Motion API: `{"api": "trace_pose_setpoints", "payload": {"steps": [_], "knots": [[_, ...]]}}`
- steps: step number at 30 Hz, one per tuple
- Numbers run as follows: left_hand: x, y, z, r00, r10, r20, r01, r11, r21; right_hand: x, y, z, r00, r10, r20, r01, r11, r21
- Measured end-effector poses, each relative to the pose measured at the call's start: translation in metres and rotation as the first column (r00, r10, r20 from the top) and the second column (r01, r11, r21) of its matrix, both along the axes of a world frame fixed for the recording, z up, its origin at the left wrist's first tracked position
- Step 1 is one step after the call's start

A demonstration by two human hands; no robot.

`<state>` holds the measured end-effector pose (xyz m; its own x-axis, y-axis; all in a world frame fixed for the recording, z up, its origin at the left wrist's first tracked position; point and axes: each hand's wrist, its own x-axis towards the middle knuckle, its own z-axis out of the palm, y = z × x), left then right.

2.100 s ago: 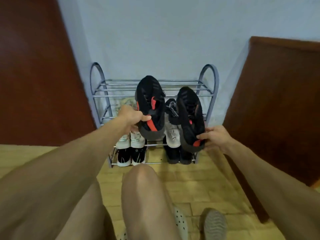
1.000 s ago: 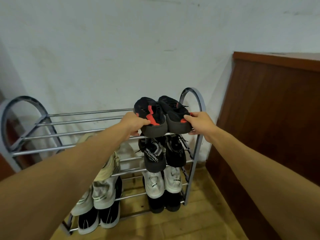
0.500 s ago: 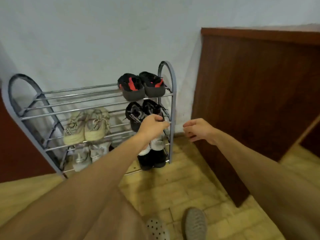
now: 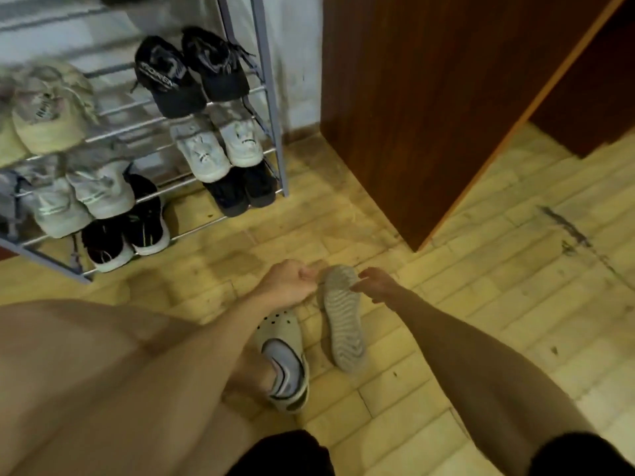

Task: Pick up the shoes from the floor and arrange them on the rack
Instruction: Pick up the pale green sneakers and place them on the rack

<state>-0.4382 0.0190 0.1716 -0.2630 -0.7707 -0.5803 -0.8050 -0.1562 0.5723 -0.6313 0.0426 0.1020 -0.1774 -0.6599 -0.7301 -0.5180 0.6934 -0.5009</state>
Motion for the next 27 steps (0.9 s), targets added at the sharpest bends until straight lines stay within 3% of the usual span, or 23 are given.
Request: {"api": "trace_pose_setpoints", "payload": {"steps": [6, 11, 14, 18, 24, 27], "knots": [[-0.004, -0.004, 0.003, 0.984, -0.175, 0.03, 0.174, 0.984, 0.031, 0.022, 0.063, -0.086, 0.994, -0.059, -0.089, 0.076, 0.975, 0.211], [-0.019, -0.011, 0.009, 0.975, -0.212, 0.062, 0.213, 0.977, -0.003, 0.032, 0.066, -0.095, 0.985, -0.172, 0.008, 0.167, 0.969, 0.183], [-0.024, -0.011, 0.007, 0.976, -0.205, 0.076, 0.207, 0.978, -0.015, 0.027, 0.055, -0.081, 0.977, -0.038, -0.21, 0.043, 0.999, 0.021], [-0.02, -0.009, 0.004, 0.973, -0.177, 0.148, 0.176, 0.984, 0.013, 0.016, 0.049, -0.07, 0.865, 0.008, -0.502, -0.094, 0.985, -0.146], [-0.012, 0.001, 0.0, 0.962, -0.192, 0.194, 0.185, 0.981, 0.053, 0.009, 0.059, -0.078, 0.87, 0.371, -0.326, -0.417, 0.905, -0.082], [-0.01, 0.003, 0.001, 0.959, -0.19, 0.211, 0.182, 0.982, 0.06, -0.001, 0.053, -0.074, 0.882, 0.354, -0.31, -0.401, 0.911, -0.101]]}}
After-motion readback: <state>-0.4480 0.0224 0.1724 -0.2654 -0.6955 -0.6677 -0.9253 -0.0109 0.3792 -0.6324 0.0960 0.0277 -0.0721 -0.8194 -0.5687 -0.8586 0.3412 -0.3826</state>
